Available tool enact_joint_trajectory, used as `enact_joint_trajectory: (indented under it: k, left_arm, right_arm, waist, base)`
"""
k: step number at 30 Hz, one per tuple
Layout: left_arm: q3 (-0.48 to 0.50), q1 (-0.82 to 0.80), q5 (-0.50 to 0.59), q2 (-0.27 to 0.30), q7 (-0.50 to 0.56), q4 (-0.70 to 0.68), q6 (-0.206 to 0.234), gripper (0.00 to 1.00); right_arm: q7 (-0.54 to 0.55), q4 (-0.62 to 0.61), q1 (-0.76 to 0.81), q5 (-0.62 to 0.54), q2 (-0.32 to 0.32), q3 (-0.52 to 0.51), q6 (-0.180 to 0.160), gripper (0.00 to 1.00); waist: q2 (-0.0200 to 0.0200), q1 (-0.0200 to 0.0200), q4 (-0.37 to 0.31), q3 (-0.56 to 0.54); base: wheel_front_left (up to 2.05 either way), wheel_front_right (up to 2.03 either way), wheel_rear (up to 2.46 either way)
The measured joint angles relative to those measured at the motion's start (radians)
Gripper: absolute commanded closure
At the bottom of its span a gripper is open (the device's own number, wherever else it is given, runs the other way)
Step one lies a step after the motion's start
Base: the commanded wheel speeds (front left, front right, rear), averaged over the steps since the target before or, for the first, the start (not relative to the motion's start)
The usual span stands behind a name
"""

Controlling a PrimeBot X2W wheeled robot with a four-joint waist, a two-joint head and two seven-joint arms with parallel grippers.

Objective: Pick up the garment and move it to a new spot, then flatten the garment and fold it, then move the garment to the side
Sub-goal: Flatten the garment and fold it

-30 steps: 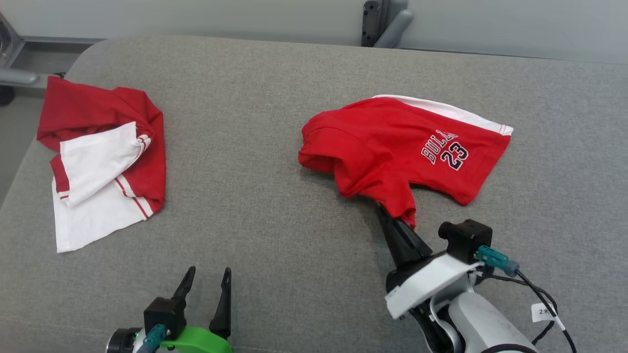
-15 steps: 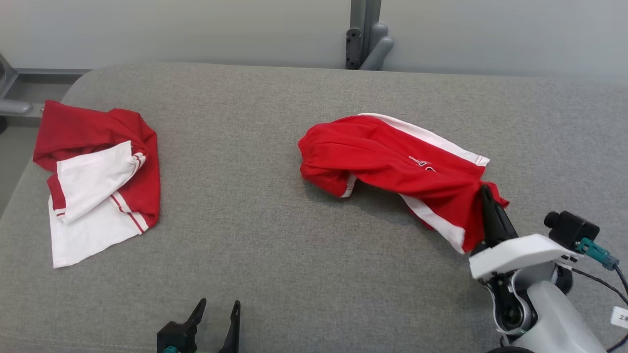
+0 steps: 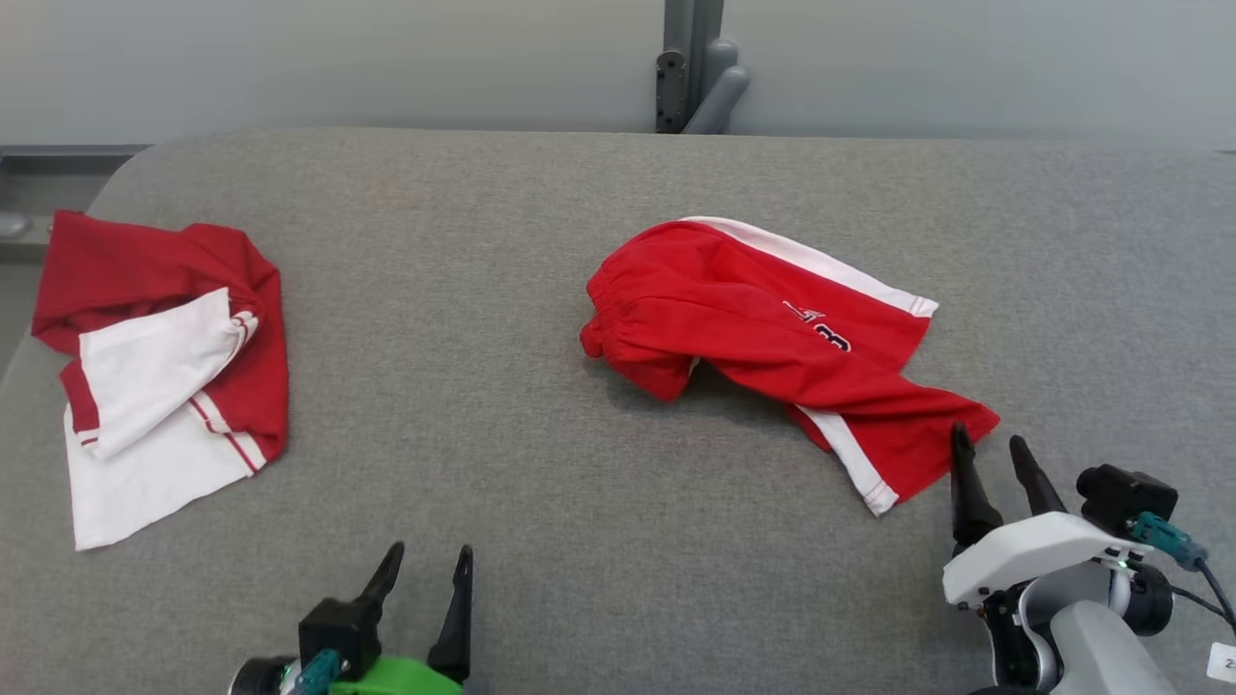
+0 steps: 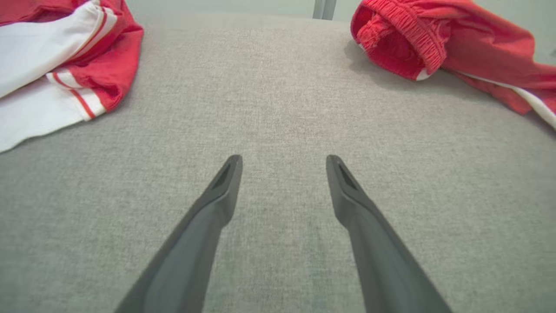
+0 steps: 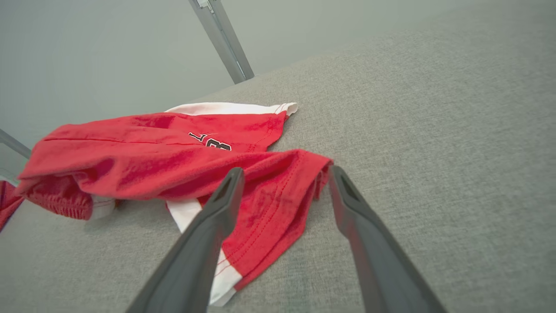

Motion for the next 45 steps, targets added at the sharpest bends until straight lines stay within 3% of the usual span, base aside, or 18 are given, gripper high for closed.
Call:
enact_joint_trajectory:
  k: [8, 17, 24, 31, 33, 45]
  left_arm:
    - [-0.118, -0.130, -0.038, -0.001, 0.000, -0.040, -0.017, 0.00]
    - [-0.236, -0.253, -0.123, -0.002, 0.000, 0.084, -0.022, 0.00]
    - [-0.173, -0.352, -0.170, -0.002, 0.000, 0.169, -0.023, 0.00]
    - [-0.092, -0.372, -0.120, -0.001, 0.000, 0.130, -0.023, 0.02]
    - [-0.084, -0.371, -0.110, -0.001, 0.000, 0.085, -0.023, 1.00]
    - [-0.158, -0.302, -0.094, 0.031, 0.001, -0.295, -0.023, 1.00]
  right_arm:
    - [0.000, -0.143, 0.037, -0.071, 0.013, 0.102, 0.000, 0.00]
    - [0.000, -0.225, 0.017, -0.118, 0.014, 0.181, 0.000, 0.00]
    - [0.000, -0.226, 0.013, -0.126, 0.007, 0.201, 0.000, 0.00]
    - [0.000, -0.223, 0.013, -0.133, 0.008, 0.205, 0.000, 0.00]
    - [0.000, -0.223, 0.013, -0.132, 0.012, 0.209, 0.000, 0.00]
    - [0.000, -0.193, 0.051, -0.100, 0.026, 0.198, 0.000, 0.00]
  waist:
    - [0.0000, 0.0000, -0.091, 0.016]
    - [0.0000, 0.0000, -0.210, 0.076]
    - [0.0000, 0.0000, -0.307, 0.139]
    - [0.0000, 0.0000, -0.358, 0.172]
    - [0.0000, 0.0000, -0.367, 0.180]
    - [0.0000, 0.0000, -0.298, 0.140]
  base:
    - [0.00, 0.00, 0.00]
    - [0.00, 0.00, 0.00]
    - [0.00, 0.00, 0.00]
    - [0.00, 0.00, 0.00]
    - [0.00, 0.00, 0.00]
    - [0.00, 0.00, 0.00]
